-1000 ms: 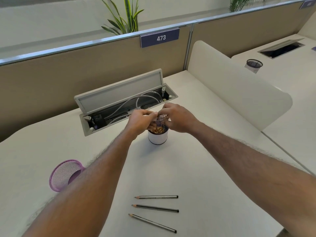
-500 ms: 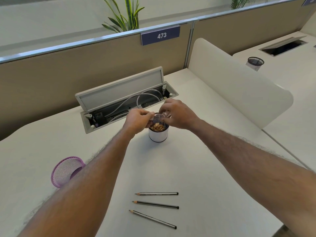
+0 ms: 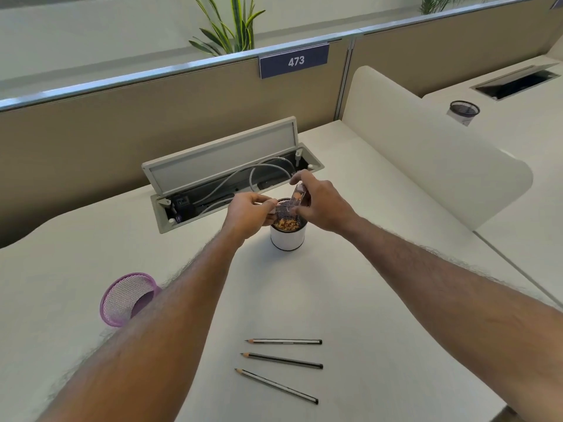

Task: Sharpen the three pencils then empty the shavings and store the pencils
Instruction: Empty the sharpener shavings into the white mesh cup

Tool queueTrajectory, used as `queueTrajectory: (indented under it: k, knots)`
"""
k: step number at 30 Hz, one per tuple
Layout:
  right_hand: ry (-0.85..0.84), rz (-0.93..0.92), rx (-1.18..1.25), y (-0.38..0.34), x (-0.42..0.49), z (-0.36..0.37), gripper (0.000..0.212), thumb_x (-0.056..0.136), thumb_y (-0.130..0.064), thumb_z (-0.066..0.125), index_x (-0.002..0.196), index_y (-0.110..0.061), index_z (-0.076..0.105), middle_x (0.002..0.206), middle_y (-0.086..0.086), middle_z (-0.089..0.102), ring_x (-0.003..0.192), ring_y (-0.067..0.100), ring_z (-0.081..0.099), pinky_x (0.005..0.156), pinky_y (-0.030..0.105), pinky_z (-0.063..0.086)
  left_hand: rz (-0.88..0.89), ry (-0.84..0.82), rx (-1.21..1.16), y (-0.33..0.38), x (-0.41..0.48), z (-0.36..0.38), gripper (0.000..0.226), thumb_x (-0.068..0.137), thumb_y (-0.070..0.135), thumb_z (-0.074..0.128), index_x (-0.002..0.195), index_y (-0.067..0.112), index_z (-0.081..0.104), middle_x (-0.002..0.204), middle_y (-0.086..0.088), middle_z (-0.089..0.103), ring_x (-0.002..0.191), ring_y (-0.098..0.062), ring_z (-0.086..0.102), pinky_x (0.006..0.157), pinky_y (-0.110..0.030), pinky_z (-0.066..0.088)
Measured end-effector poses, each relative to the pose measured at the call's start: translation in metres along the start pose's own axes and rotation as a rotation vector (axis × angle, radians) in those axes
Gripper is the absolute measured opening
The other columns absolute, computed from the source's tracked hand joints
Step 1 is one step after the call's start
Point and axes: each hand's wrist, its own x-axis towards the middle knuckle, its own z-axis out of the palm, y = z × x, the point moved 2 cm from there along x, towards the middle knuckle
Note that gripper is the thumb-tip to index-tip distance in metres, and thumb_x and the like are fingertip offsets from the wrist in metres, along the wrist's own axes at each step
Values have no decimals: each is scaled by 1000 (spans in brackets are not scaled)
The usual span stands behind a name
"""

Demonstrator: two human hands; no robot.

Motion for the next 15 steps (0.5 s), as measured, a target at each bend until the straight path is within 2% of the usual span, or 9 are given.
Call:
queueTrajectory:
  k: [3, 7, 9, 11, 13, 15]
  knots:
    - [19, -18, 9, 1, 0, 4, 50, 85, -15, 70, 127, -19, 44, 115, 12, 62, 93, 18, 59, 71, 29, 58, -4, 9, -8, -2, 0, -1, 20, 95, 20, 64, 108, 7, 71, 90, -7, 72, 80, -16, 73, 74, -30, 62]
    - [39, -25, -14, 4, -1, 7, 55, 91, -19, 62, 140, -20, 38, 134, 9, 55, 112, 20, 55, 87, 34, 52, -9, 10, -44, -3, 0, -2, 18, 95, 21, 64, 106, 8, 71, 91, -8, 72, 81, -17, 73, 76, -32, 62]
    - [43, -33, -27, 4, -1, 8, 57, 89, -17, 65, 141, -20, 40, 129, 8, 58, 102, 14, 54, 86, 32, 51, -6, 13, -40, -2, 0, -3, 16, 95, 21, 65, 103, 10, 71, 91, -7, 72, 80, -16, 73, 73, -29, 62]
    - [79, -51, -60, 5, -2, 9, 62, 86, -18, 69, 141, -20, 39, 117, 7, 61, 80, 3, 48, 75, 19, 48, -7, 18, -34, -2, 1, -3, 14, 94, 21, 65, 102, 11, 72, 90, -6, 72, 79, -15, 73, 69, -25, 61]
    - [100, -64, -87, 5, -4, 11, 66, 84, -19, 72, 140, -19, 38, 107, 4, 63, 65, 0, 46, 64, 8, 37, -8, 19, -33, -4, 1, -4, 15, 94, 21, 65, 102, 10, 72, 89, -6, 72, 79, -15, 73, 67, -24, 60]
    - [76, -47, -94, 6, -5, 13, 67, 81, -20, 75, 138, -19, 40, 104, 5, 65, 64, 3, 46, 59, 11, 36, -11, 15, -38, -5, 1, -4, 15, 95, 21, 65, 103, 10, 72, 89, -6, 73, 80, -16, 73, 68, -25, 61]
